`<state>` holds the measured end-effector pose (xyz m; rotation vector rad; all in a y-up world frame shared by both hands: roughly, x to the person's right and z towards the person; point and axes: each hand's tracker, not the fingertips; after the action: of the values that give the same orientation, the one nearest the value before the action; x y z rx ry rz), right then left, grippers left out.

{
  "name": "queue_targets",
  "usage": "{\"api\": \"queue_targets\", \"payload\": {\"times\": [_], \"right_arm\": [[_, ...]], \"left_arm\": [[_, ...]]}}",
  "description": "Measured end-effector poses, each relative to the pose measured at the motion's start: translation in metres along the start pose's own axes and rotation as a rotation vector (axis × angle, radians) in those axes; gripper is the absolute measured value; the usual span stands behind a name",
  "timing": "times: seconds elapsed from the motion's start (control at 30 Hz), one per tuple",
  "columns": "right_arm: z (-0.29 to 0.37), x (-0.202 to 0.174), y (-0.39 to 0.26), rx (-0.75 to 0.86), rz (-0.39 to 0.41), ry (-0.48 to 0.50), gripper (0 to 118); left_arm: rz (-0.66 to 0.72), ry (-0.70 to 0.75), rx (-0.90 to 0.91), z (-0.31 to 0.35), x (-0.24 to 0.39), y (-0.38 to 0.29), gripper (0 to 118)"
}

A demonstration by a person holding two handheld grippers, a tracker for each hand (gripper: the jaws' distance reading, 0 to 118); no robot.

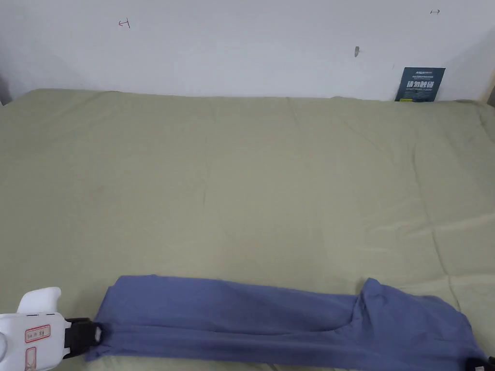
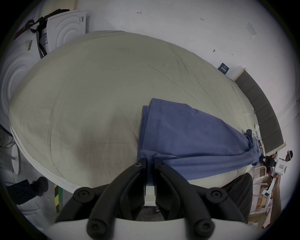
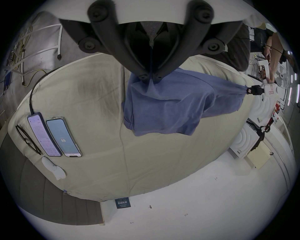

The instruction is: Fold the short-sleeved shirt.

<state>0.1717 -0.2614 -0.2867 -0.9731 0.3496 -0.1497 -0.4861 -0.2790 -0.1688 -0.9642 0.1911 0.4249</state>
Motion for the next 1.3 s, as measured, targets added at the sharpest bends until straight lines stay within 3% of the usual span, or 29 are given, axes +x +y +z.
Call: {"api": "queue_targets", "payload": {"times": [0.03,0.07,0.1,0.13,0.27,0.3,0.33,0.37,0.4,0.43,0.67,0.77,0.8,0.83,0.87,0.9,0.97,1.13,1.3], "right_arm": [[0.002,-0.003,0.001,-0.001,0.002,-0.072,104],[0.003,-0.001,0.0,0.002,0.017,-0.127,109],[0.007,0.0,0.001,0.013,0.021,-0.109,111],[0.016,-0.001,0.001,0.055,0.013,-0.113,112],[0.039,-0.016,0.008,0.078,-0.017,-0.117,109],[0.044,-0.022,0.008,0.115,-0.026,-0.092,99],[0.046,-0.026,0.009,0.149,-0.033,-0.073,72],[0.046,-0.032,0.01,0.145,-0.03,-0.074,15],[0.044,-0.042,0.011,0.172,-0.018,-0.113,0],[0.044,-0.049,0.012,0.195,-0.015,-0.107,0],[0.036,-0.089,0.018,0.183,0.022,-0.021,0],[0.034,-0.104,0.017,0.175,0.035,-0.008,0],[0.032,-0.107,0.017,0.172,0.042,0.0,0],[0.031,-0.109,0.018,0.172,0.044,-0.002,0],[0.03,-0.115,0.018,0.17,0.049,0.002,0],[0.028,-0.118,0.019,0.166,0.05,0.004,0],[0.024,-0.119,0.022,0.162,0.051,0.013,0],[0.015,-0.128,0.022,0.133,0.057,0.021,0],[0.011,-0.13,0.019,0.122,0.043,0.009,0]], "left_arm": [[-0.014,0.025,0.013,0.002,-0.001,0.001,118],[-0.033,0.053,-0.006,0.002,-0.003,0.002,118],[0.0,0.041,0.063,0.012,-0.004,0.001,116],[-0.044,0.046,0.057,0.02,-0.01,0.006,115],[0.023,0.033,0.026,0.032,-0.03,0.016,114],[0.03,0.011,0.038,0.029,-0.035,0.018,112],[0.044,-0.041,0.05,0.028,-0.038,0.022,105],[0.055,-0.086,0.043,0.026,-0.041,0.025,69],[0.078,-0.123,0.041,0.021,-0.043,0.029,14],[0.122,-0.128,0.041,0.024,-0.035,0.032,0],[0.215,-0.27,-0.08,-0.038,-0.086,0.07,0],[0.201,-0.294,-0.093,-0.041,-0.063,0.068,0],[0.211,-0.365,-0.127,-0.045,-0.061,0.068,0],[0.216,-0.434,-0.153,-0.043,-0.058,0.07,12],[0.231,-0.463,-0.174,-0.044,-0.054,0.069,73],[0.221,-0.445,-0.18,-0.046,-0.05,0.068,116],[0.185,-0.458,-0.268,-0.057,-0.053,0.069,116],[0.239,-0.603,-0.237,-0.075,-0.085,0.083,116],[0.261,-0.732,-0.31,-0.105,-0.068,0.082,116]]}}
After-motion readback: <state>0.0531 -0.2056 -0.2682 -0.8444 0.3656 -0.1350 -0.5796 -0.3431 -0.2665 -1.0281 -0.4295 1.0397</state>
